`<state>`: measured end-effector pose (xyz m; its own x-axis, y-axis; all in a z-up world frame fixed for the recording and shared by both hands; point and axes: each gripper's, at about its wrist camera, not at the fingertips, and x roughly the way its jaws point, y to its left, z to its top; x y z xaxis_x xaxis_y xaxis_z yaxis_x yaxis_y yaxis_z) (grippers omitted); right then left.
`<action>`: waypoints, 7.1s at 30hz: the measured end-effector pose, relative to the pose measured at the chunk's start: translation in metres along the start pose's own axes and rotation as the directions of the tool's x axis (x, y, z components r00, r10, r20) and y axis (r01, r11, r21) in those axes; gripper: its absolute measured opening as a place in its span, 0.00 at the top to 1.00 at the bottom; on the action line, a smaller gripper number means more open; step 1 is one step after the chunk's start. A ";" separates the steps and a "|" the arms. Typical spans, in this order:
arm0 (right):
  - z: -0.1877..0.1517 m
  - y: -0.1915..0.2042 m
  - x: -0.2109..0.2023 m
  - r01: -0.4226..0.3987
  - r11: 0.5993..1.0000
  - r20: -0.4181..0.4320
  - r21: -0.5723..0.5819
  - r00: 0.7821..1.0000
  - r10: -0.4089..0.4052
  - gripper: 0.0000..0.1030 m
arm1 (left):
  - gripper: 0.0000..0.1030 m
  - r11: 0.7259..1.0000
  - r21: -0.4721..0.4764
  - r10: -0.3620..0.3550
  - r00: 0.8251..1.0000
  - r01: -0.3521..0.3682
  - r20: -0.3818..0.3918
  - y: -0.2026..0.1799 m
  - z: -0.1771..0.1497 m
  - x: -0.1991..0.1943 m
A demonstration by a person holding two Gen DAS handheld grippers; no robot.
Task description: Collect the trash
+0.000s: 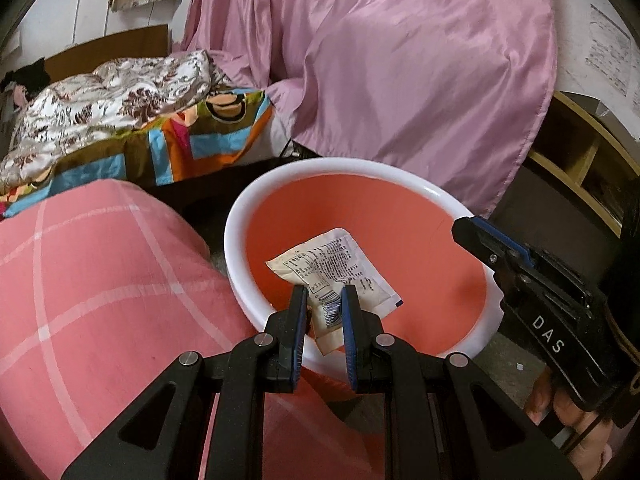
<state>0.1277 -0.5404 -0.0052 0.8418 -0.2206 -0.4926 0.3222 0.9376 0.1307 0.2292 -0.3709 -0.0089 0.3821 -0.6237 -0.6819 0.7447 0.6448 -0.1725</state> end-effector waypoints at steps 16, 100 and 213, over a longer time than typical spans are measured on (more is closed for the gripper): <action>-0.002 -0.001 0.005 0.001 1.000 -0.039 0.023 0.999 0.000 0.55 | 0.85 0.999 -0.034 -0.005 0.999 0.003 -0.043 0.003 0.001 0.003; 0.033 0.071 -0.032 -0.048 0.999 0.209 -0.004 0.977 0.048 0.00 | 0.04 0.915 -0.259 0.384 0.865 -0.310 0.322 0.080 -0.026 -0.165; -0.079 0.235 -0.115 -0.371 0.880 0.184 -0.295 0.882 0.434 0.00 | 0.04 0.686 -0.440 0.728 0.563 -0.579 0.392 0.094 -0.240 -0.314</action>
<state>0.0723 -0.2739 0.0144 0.9621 0.1623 -0.2192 -0.1564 0.9867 0.0441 0.0478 -0.0083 0.0181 0.9716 -0.0553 -0.2302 0.0482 0.9982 -0.0362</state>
